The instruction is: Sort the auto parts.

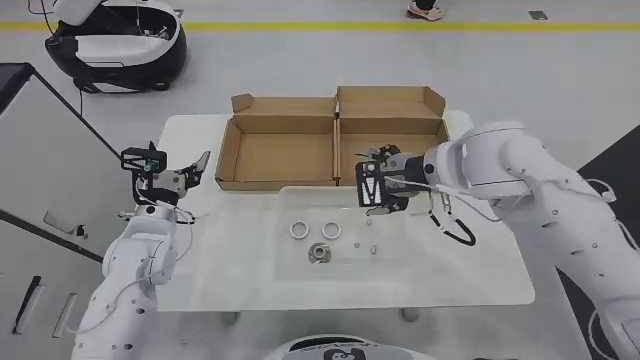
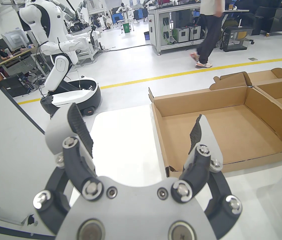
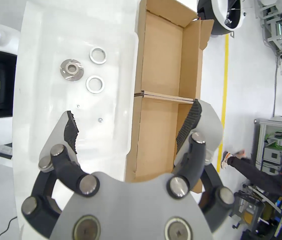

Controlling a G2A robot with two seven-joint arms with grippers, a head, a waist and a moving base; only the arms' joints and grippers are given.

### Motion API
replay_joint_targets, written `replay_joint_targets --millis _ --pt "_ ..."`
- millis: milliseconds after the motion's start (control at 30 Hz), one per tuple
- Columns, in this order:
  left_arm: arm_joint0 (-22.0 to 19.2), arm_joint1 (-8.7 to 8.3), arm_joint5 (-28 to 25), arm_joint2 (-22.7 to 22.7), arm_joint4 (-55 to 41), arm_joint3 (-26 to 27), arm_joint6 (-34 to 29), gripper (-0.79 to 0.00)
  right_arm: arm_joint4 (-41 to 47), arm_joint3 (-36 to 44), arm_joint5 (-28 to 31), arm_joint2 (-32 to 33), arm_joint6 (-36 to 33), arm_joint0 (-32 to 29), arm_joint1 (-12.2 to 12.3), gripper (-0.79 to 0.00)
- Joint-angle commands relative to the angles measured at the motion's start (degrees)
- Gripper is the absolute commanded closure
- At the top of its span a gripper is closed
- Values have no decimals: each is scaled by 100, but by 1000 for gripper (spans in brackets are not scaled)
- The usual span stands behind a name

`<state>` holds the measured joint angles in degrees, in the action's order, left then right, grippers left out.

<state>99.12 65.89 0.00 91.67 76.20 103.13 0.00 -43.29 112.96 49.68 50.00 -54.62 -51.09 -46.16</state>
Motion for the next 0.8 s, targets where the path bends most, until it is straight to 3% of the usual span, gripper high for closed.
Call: replay_joint_targets --millis 0,433,767 --pt "0 0 0 0 0 0 0 -785 71 -50 -11 -316 -11 229 107 -785" --pt "0 0 0 0 0 0 0 -785 341 -544 96 -1924 97 1388 579 -785" --pt "0 0 0 0 0 0 0 -785 618 -690 135 -2764 136 1909 650 -785"
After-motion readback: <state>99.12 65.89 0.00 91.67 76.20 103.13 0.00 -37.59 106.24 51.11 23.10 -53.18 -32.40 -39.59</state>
